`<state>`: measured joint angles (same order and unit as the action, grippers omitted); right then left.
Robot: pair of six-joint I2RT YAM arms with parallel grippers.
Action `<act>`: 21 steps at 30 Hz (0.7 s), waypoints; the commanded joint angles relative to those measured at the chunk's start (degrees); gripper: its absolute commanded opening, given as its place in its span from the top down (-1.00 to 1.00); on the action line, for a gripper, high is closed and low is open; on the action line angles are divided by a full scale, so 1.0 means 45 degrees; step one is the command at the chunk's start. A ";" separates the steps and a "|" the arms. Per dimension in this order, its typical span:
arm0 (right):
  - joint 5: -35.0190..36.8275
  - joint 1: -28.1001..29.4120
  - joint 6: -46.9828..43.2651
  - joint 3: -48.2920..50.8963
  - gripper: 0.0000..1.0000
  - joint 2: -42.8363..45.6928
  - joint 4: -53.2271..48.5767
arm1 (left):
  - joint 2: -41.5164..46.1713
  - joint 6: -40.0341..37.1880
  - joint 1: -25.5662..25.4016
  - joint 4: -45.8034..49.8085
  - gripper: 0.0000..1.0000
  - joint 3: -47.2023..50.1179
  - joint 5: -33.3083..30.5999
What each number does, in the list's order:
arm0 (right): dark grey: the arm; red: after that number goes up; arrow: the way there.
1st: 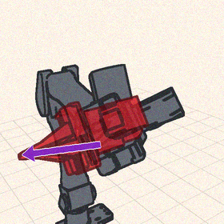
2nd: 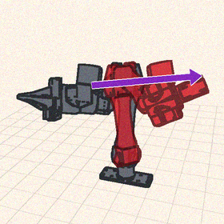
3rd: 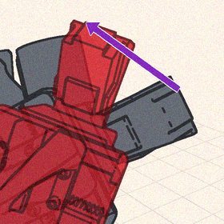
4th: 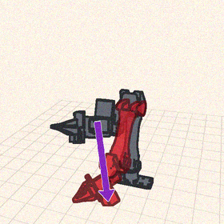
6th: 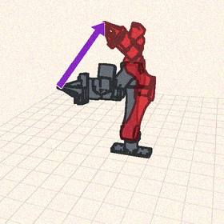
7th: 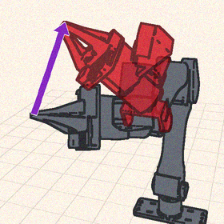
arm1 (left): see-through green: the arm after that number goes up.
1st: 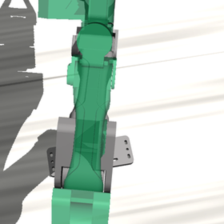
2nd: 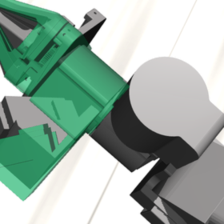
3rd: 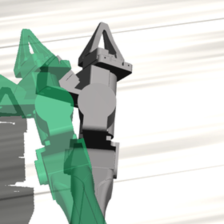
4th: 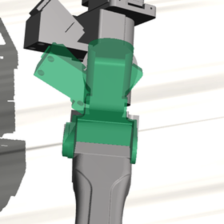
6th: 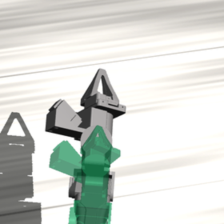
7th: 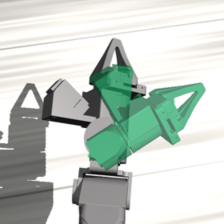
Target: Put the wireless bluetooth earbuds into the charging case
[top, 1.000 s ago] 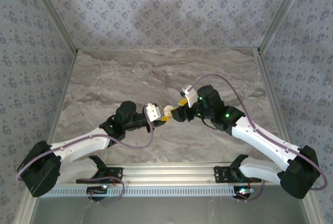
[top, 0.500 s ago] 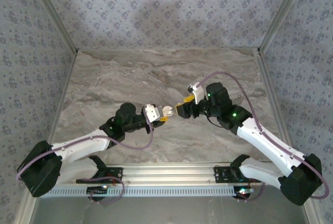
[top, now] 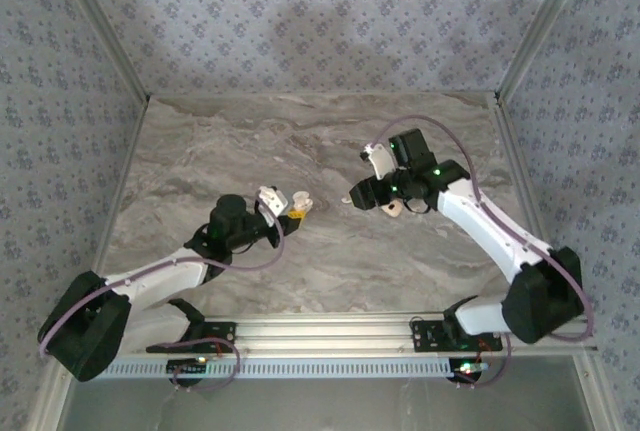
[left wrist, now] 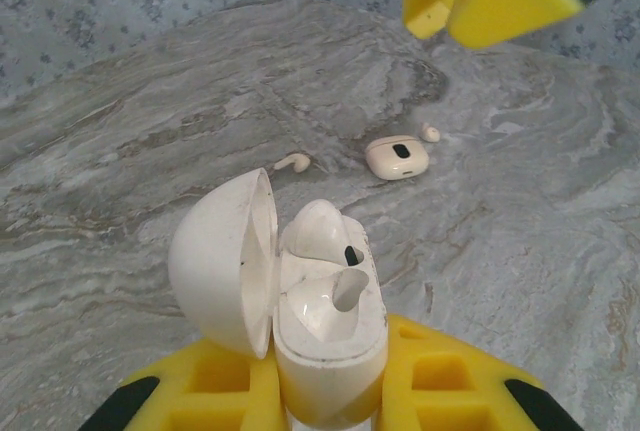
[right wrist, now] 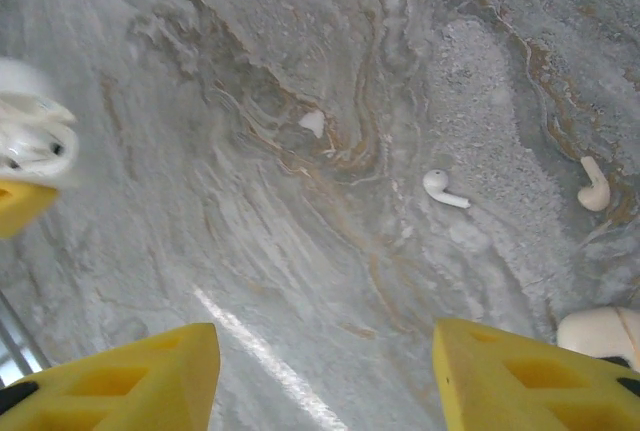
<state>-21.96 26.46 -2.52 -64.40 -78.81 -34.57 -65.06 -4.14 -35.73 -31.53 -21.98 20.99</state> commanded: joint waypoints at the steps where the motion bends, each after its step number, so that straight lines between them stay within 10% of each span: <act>1: -0.0268 -0.0138 -0.2524 -0.1196 -0.18 -0.0928 -0.1371 | -0.0219 0.0796 0.0565 -0.0347 0.81 0.0153 0.0421; 21: 0.2438 0.0463 -1.3542 -0.3860 -0.03 -0.6114 -0.2965 | -0.0461 0.1202 0.2328 -0.0025 0.80 0.0528 0.1191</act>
<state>-12.93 27.88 -54.37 -79.26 -104.40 -45.15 -66.61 0.75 -25.96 -31.16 -19.75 24.43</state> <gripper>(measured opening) 0.516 0.204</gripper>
